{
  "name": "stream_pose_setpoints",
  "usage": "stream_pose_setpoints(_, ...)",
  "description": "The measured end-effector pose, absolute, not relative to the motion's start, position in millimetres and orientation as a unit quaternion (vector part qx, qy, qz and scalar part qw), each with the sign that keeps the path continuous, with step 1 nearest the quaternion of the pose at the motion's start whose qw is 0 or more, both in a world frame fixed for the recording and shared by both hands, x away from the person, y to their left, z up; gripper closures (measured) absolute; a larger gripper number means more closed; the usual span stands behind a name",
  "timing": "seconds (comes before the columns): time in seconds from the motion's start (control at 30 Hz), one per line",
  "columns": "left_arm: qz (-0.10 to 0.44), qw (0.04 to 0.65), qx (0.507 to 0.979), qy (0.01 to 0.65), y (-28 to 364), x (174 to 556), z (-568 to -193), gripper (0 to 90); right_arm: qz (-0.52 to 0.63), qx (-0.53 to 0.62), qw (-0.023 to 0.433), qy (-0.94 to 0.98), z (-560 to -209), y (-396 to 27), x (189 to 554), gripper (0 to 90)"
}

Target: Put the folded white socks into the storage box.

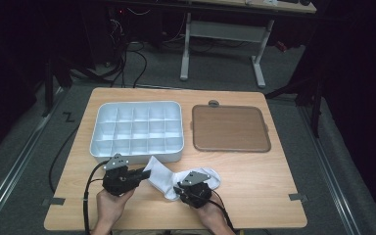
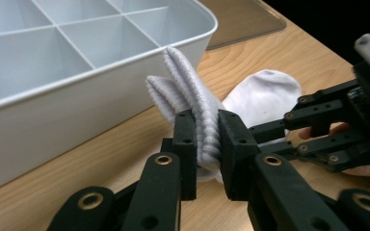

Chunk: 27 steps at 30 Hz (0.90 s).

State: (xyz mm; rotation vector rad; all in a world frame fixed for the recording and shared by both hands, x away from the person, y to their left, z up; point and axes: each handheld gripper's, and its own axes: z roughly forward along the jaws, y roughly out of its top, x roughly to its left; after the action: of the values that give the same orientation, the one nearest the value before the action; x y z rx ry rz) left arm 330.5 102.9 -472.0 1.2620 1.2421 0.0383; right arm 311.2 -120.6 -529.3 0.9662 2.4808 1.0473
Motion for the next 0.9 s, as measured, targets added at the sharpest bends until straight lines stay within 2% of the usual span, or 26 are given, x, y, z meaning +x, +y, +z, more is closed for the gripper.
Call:
stream_pose_setpoints(0.6,0.005,0.643,0.564,0.518,97,334,-453,79.2,0.370,0.324,0.127,0.861,-530,-99,316,74.5)
stream_pose_setpoints(0.9,-0.008,0.640,0.564,0.522,99,336,-451,79.4,0.370,0.301,0.109,0.872,-529,-71,317,73.4)
